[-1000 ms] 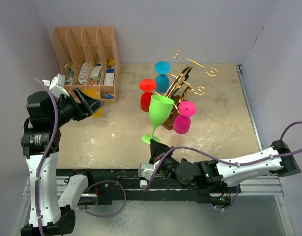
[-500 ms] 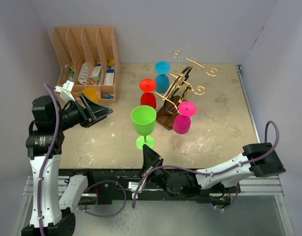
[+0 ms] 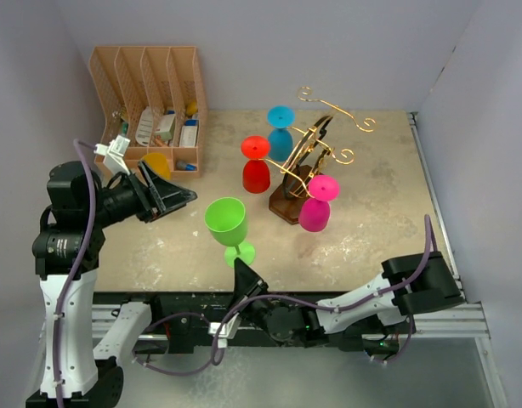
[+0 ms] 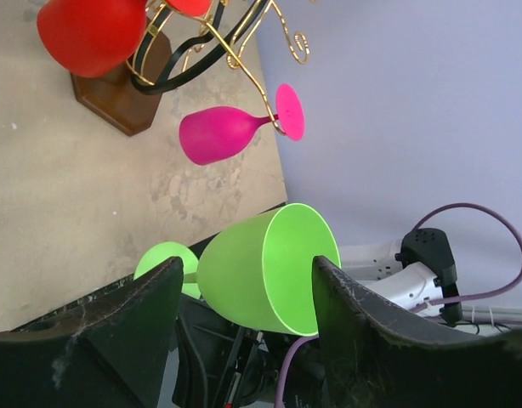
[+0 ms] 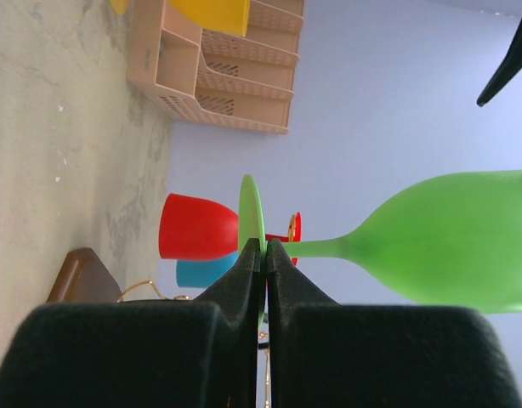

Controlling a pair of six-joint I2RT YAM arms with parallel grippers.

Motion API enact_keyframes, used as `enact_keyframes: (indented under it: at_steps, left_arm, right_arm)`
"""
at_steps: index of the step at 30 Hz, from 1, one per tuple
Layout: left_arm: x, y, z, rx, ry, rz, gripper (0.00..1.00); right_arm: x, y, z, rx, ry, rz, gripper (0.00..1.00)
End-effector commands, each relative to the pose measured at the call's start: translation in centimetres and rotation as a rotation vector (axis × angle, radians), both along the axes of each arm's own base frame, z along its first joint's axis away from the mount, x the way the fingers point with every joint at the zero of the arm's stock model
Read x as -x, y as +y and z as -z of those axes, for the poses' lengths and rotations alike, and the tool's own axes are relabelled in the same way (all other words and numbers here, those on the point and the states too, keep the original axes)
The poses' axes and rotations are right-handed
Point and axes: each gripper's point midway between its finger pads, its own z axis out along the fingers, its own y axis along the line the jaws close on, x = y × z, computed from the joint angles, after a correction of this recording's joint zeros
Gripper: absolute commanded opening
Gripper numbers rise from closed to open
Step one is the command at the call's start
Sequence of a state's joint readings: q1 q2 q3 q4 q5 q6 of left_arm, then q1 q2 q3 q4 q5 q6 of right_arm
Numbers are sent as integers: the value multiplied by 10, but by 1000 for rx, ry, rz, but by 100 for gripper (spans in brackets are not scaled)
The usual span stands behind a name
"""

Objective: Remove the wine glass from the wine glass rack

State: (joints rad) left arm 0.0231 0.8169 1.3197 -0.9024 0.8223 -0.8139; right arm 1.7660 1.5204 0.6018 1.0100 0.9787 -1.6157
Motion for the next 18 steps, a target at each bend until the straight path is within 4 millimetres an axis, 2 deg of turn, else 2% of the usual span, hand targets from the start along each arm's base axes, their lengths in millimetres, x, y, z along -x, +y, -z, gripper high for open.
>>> enact_keyframes:
  at_steps: [1,8,18]
  left_arm:
    - [4,4,6,-82,-13,-8,65]
    - [11,4,34,-135,36,14,62]
    - [13,5,49,-191,50,32,59]
  right_arm:
    - [-3,6,-23,-117,18,27,0]
    - [-3,16,-11,-94,20,36,0]
    - [-3,27,7,-53,21,36,0]
